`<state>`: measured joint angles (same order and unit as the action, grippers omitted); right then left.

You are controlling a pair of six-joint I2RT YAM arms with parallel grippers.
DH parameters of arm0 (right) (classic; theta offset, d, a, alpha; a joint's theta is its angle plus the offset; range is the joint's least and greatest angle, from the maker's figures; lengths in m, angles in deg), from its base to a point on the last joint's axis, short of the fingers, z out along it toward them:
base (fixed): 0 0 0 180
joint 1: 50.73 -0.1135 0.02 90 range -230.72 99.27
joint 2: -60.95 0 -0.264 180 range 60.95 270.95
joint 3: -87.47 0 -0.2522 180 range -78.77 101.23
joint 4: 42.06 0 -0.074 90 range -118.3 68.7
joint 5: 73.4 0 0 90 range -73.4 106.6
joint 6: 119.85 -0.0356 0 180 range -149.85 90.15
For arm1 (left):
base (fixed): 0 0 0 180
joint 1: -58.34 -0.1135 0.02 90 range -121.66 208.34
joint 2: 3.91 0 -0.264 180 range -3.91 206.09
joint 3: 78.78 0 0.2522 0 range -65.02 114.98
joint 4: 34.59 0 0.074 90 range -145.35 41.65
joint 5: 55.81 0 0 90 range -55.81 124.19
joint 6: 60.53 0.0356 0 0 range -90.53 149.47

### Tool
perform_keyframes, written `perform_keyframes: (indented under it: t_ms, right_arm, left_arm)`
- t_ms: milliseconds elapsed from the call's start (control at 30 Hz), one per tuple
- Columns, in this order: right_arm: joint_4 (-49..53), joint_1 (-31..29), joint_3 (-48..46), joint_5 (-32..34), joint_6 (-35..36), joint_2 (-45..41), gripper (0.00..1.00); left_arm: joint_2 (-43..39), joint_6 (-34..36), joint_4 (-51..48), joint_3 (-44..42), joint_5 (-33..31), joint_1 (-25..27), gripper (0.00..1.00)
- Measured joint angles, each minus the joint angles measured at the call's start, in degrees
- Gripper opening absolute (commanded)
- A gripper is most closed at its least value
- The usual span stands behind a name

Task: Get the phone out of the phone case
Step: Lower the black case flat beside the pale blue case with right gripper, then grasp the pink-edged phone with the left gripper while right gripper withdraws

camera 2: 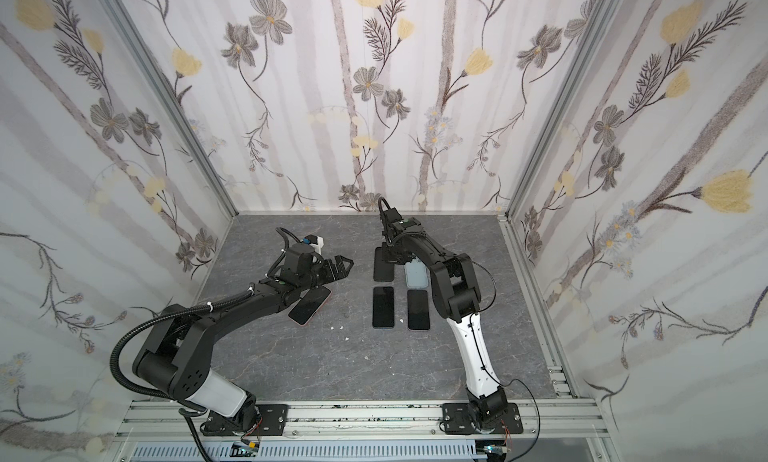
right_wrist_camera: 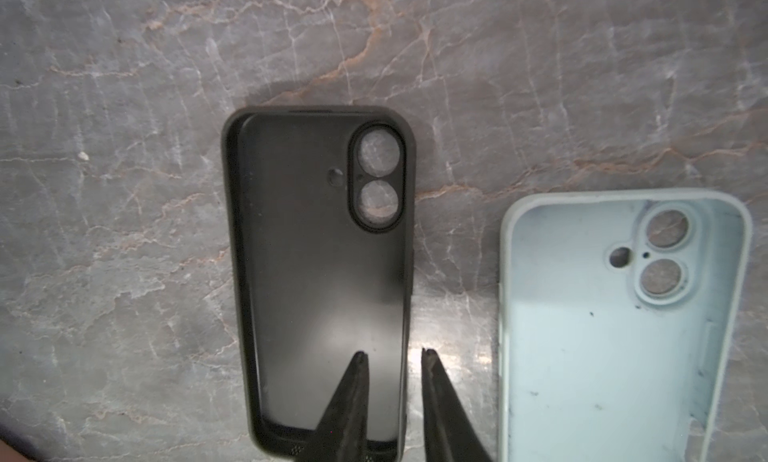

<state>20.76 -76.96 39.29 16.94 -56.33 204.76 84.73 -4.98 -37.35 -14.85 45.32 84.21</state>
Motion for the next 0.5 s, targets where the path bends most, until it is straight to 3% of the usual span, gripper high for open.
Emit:
perform_keyframes:
  t_ms: [133, 300, 500]
  right_arm:
    - [-1.68, -0.28, -3.1, -0.11, 0.55, -6.64, 0.31]
    - [-9.25, -1.7, -14.95, -4.96, 1.53, -21.86, 0.5]
    - [-18.84, -4.13, -28.2, -10.49, 2.62, -36.15, 0.58]
  left_arm:
    - [-3.13, 1.7, -5.05, -0.74, -5.25, -0.09, 1.0]
    - [-7.56, 3.65, -12.81, -3.72, -11.63, -0.42, 1.0]
    - [-10.12, 3.34, -18.67, -7.93, -13.97, -3.91, 1.0]
